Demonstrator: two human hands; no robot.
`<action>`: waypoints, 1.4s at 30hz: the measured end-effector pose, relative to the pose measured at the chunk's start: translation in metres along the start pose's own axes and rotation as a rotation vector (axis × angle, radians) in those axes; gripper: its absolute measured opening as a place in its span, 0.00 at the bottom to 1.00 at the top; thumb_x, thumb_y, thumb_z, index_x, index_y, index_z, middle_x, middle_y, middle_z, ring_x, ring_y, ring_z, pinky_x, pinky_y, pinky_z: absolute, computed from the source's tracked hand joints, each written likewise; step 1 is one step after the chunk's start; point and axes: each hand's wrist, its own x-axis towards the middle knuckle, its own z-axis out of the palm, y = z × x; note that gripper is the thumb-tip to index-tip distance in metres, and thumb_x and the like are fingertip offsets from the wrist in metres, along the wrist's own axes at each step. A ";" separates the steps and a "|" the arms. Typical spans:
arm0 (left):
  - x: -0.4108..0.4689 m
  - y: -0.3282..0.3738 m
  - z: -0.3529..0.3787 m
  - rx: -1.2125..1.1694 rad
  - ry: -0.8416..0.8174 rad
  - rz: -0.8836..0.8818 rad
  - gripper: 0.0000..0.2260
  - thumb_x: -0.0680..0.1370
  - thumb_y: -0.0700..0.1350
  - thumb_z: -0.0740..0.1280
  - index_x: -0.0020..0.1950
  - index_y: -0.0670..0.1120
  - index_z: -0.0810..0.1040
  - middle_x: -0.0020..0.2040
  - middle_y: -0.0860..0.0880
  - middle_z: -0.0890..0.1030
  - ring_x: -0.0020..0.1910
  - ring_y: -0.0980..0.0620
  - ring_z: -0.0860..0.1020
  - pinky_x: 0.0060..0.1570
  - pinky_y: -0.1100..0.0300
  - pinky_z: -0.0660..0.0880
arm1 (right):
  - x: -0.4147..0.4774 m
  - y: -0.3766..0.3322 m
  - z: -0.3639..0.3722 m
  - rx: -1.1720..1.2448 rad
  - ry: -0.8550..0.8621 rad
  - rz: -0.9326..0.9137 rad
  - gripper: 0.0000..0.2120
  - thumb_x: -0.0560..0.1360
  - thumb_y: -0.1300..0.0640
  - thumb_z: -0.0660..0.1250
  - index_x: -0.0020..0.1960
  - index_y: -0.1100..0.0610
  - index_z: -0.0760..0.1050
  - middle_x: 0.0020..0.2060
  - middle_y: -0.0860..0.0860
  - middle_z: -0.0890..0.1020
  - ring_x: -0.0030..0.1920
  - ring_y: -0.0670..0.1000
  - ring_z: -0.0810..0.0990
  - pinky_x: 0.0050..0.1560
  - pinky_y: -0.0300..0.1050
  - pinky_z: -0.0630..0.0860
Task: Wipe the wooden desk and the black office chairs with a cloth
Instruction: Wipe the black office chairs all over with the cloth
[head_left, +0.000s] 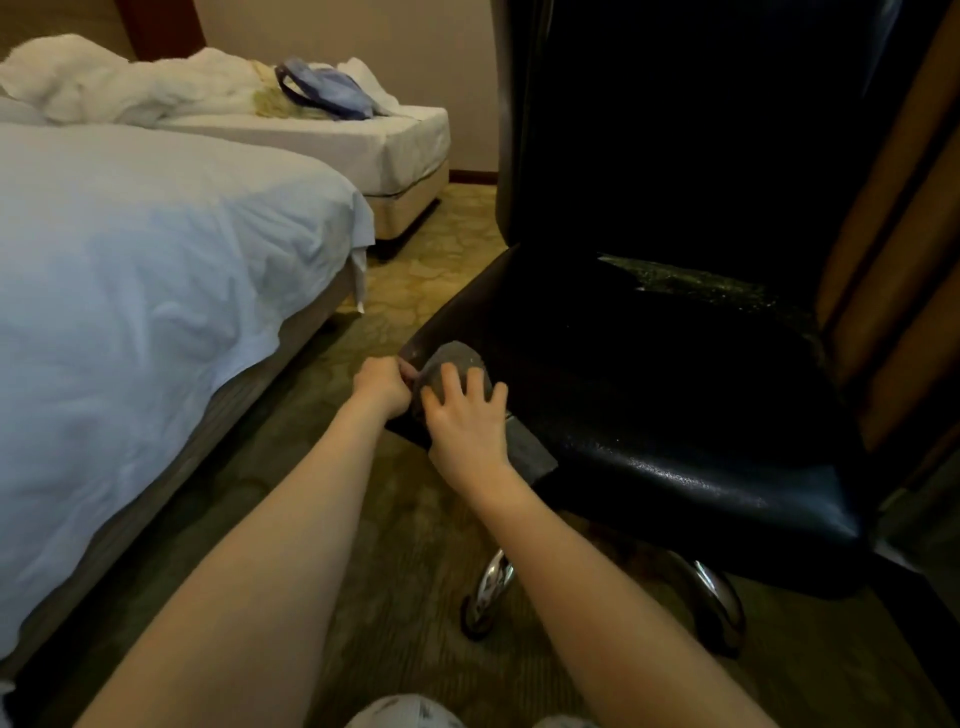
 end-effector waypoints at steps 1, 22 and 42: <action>-0.001 0.001 0.000 0.030 0.013 0.013 0.09 0.75 0.36 0.66 0.43 0.50 0.74 0.60 0.45 0.73 0.58 0.45 0.74 0.59 0.47 0.73 | -0.002 0.004 0.000 -0.007 0.011 0.006 0.22 0.75 0.56 0.65 0.68 0.55 0.69 0.69 0.58 0.64 0.67 0.64 0.63 0.61 0.63 0.64; -0.025 0.065 0.002 -0.013 0.038 0.176 0.14 0.77 0.36 0.59 0.40 0.55 0.74 0.60 0.45 0.75 0.61 0.44 0.73 0.62 0.49 0.71 | -0.013 0.165 -0.059 0.122 -0.056 0.586 0.20 0.76 0.57 0.62 0.68 0.50 0.71 0.65 0.57 0.66 0.64 0.63 0.62 0.63 0.57 0.62; -0.006 0.073 0.047 0.097 -0.090 0.230 0.09 0.76 0.48 0.68 0.51 0.49 0.70 0.62 0.44 0.68 0.64 0.41 0.64 0.59 0.49 0.66 | 0.020 0.233 -0.027 0.118 -0.128 0.775 0.19 0.77 0.58 0.62 0.67 0.48 0.72 0.66 0.57 0.67 0.66 0.64 0.62 0.62 0.65 0.61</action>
